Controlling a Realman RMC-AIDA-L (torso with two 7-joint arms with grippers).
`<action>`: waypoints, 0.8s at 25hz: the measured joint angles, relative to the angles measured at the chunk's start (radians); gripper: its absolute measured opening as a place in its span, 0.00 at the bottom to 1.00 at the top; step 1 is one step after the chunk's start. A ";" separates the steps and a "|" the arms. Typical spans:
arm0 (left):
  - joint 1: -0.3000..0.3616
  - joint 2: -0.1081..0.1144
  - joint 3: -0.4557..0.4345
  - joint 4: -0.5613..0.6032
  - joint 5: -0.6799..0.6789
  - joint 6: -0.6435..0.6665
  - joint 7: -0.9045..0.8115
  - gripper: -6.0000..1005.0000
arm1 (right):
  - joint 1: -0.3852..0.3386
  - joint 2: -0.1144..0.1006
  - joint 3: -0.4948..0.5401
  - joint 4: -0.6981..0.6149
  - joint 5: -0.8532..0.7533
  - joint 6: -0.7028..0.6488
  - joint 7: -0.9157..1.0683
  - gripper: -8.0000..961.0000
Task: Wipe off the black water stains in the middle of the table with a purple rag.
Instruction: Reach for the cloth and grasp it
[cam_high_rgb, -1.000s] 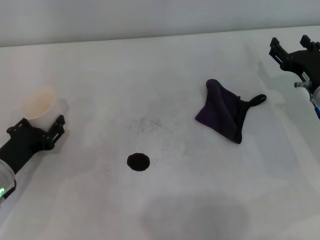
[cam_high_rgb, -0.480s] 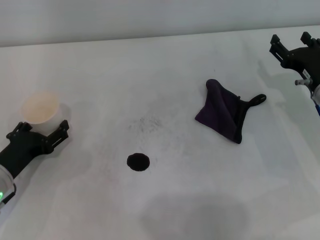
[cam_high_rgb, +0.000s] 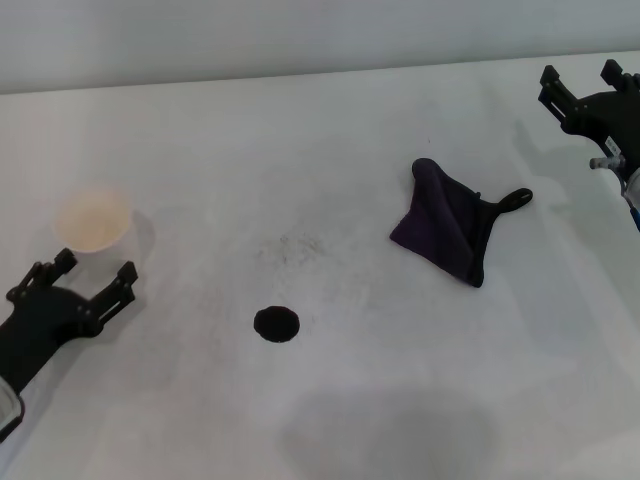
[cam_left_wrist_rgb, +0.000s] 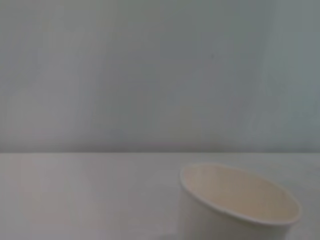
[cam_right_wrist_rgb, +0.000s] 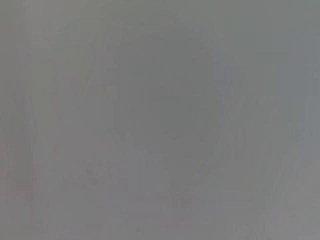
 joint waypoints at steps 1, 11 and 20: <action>0.009 0.001 0.000 0.000 -0.001 -0.008 0.001 0.88 | 0.000 0.000 0.000 0.000 0.000 0.000 0.000 0.89; 0.104 0.012 -0.007 0.000 -0.009 -0.170 -0.005 0.88 | 0.000 0.001 -0.001 0.003 -0.003 0.002 0.000 0.89; 0.225 0.019 -0.010 0.056 -0.164 -0.277 0.000 0.88 | 0.018 -0.007 -0.026 -0.011 -0.067 0.021 0.133 0.89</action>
